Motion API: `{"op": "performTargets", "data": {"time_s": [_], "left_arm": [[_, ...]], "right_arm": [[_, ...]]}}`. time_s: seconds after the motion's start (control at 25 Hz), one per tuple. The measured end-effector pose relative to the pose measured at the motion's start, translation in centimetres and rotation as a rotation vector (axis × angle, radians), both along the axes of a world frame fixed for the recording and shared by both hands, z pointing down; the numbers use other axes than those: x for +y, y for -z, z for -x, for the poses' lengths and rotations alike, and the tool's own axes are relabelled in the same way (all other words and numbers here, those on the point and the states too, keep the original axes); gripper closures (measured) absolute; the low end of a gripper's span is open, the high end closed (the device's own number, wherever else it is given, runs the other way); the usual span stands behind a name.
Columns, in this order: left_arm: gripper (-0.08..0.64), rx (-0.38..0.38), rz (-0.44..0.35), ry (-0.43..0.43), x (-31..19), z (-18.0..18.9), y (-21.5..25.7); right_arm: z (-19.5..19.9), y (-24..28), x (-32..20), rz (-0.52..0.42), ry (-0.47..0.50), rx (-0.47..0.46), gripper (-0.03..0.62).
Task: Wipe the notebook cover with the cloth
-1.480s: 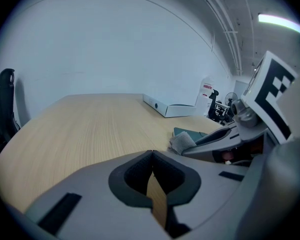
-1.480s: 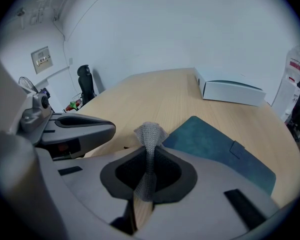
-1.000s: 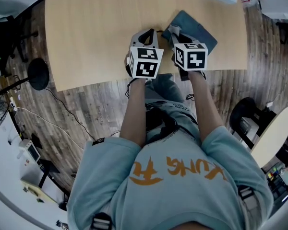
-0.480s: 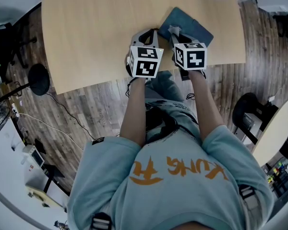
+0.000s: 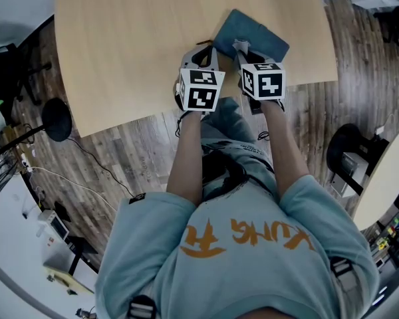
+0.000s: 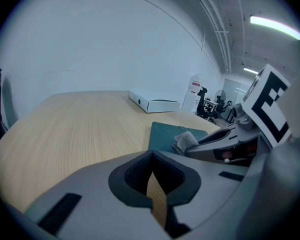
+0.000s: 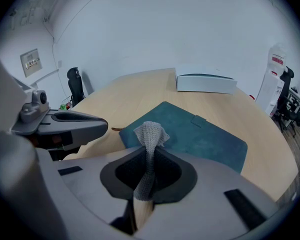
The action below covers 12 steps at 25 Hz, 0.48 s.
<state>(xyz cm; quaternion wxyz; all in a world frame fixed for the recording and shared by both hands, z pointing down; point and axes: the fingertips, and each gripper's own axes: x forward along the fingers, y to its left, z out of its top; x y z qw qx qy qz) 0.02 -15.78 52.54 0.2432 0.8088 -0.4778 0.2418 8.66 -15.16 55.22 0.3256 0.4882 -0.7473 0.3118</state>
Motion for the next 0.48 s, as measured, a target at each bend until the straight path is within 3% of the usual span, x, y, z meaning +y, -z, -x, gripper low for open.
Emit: {"op": "performTargets", "data": {"time_s": [0.48], "left_arm": [[0.543,-0.005,0.002,-0.069,1.4,-2.4,-0.1]], "right_arm": [[-2.9,-0.1,1.7,-0.005,-0.077,-0.008,0.563]]}}
